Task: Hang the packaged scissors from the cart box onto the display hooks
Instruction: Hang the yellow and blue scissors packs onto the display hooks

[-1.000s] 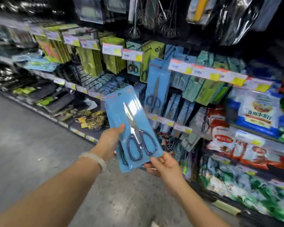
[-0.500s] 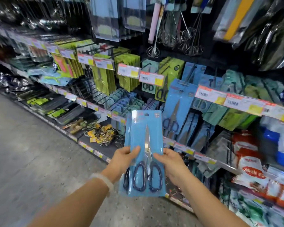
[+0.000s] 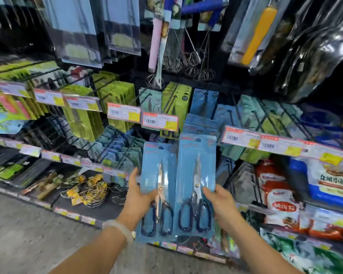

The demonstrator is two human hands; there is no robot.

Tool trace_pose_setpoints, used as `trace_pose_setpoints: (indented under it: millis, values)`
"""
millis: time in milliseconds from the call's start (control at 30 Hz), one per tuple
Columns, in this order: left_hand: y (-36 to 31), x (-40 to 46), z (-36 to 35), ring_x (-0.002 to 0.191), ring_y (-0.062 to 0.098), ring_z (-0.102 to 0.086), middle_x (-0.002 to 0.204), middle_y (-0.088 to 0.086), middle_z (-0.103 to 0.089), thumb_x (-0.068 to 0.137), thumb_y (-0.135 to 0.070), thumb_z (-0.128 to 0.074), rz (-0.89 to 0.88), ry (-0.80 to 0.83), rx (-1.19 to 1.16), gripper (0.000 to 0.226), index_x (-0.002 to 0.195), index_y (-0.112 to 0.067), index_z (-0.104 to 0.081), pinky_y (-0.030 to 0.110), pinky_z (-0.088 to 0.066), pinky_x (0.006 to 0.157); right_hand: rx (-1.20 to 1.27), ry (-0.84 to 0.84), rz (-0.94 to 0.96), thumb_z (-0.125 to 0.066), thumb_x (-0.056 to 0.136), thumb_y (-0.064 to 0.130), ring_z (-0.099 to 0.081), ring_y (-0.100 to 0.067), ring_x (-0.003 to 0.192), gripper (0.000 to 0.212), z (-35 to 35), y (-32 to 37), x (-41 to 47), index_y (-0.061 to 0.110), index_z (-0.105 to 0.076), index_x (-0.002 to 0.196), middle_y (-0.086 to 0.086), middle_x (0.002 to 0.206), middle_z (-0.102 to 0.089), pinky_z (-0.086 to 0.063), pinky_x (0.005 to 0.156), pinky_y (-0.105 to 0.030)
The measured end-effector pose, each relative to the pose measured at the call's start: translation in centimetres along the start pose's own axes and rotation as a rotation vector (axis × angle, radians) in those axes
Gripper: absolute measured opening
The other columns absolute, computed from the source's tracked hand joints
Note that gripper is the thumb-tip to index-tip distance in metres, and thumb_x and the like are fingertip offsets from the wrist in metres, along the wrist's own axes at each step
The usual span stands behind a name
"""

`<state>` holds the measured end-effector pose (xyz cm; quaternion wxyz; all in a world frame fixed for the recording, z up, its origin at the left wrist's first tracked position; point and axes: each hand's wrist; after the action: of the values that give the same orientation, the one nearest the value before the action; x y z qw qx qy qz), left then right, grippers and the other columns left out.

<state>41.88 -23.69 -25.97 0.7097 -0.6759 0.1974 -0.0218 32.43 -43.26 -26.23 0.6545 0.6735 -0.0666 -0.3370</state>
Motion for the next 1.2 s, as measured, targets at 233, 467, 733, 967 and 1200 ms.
trace_pose_setpoints:
  millis: [233, 467, 733, 967, 1200]
  values:
    - [-0.9, 4.5, 1.9, 0.088, 0.026, -0.06, 0.099, 0.011, -0.065, 0.092, -0.008, -0.057, 0.12, 0.041, 0.16, 0.026, 0.118, -0.001, -0.058, 0.031, -0.048, 0.073, -0.005, -0.148, 0.051, -0.059, 0.091, 0.018, -0.064, -0.027, 0.1, 0.006, -1.9, 1.2, 1.6, 0.023, -0.062, 0.093, -0.004, 0.101, -0.069, -0.05, 0.095, -0.046]
    - [-1.6, 6.3, 2.9, 0.084, 0.022, -0.059, 0.097, 0.01, -0.065, 0.092, -0.008, -0.057, 0.111, 0.112, 0.169, 0.02, 0.112, -0.005, -0.059, 0.03, -0.046, 0.076, 0.074, -0.3, 0.003, -0.058, 0.091, 0.017, -0.063, -0.031, 0.097, 0.004, -2.7, 0.9, 3.6, 0.016, -0.062, 0.092, -0.015, 0.105, -0.068, -0.049, 0.095, -0.05]
    - [-1.3, 6.4, 2.4, 0.087, 0.025, -0.061, 0.092, 0.007, -0.066, 0.091, -0.003, -0.057, 0.15, 0.187, 0.099, 0.015, 0.105, -0.007, -0.059, 0.038, -0.05, 0.086, -0.108, -0.427, -0.083, -0.047, 0.09, 0.052, -0.049, -0.032, 0.121, 0.067, -3.4, 2.0, 6.8, 0.007, -0.036, 0.138, -0.009, 0.135, -0.048, -0.04, 0.103, -0.047]
    - [-0.5, 5.6, 0.9, 0.079, 0.021, -0.063, 0.089, 0.007, -0.068, 0.089, 0.001, -0.058, 0.144, 0.272, 0.053, 0.019, 0.088, -0.018, -0.06, 0.032, -0.054, 0.077, 0.055, -0.053, -0.009, -0.059, 0.089, 0.031, -0.067, -0.018, 0.089, 0.024, -5.6, 1.6, 1.6, 0.017, -0.054, 0.108, -0.003, 0.098, -0.068, -0.055, 0.084, -0.034]
    - [-1.1, 5.0, -3.0, 0.086, 0.024, -0.065, 0.094, 0.009, -0.07, 0.087, -0.001, -0.062, 0.079, 0.331, 0.093, 0.017, 0.089, -0.019, -0.062, 0.04, -0.055, 0.083, 0.047, -0.136, 0.186, -0.056, 0.088, -0.004, -0.068, -0.016, 0.07, 0.02, -4.5, 1.0, 1.1, 0.015, -0.053, 0.095, -0.007, 0.081, -0.07, -0.056, 0.066, -0.031]
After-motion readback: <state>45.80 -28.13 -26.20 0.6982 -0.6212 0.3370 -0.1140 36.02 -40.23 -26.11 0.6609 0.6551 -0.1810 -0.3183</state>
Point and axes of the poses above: each hand's wrist, its own x-axis towards the middle knuckle, its own z-axis out of the back of the hand, y = z × x
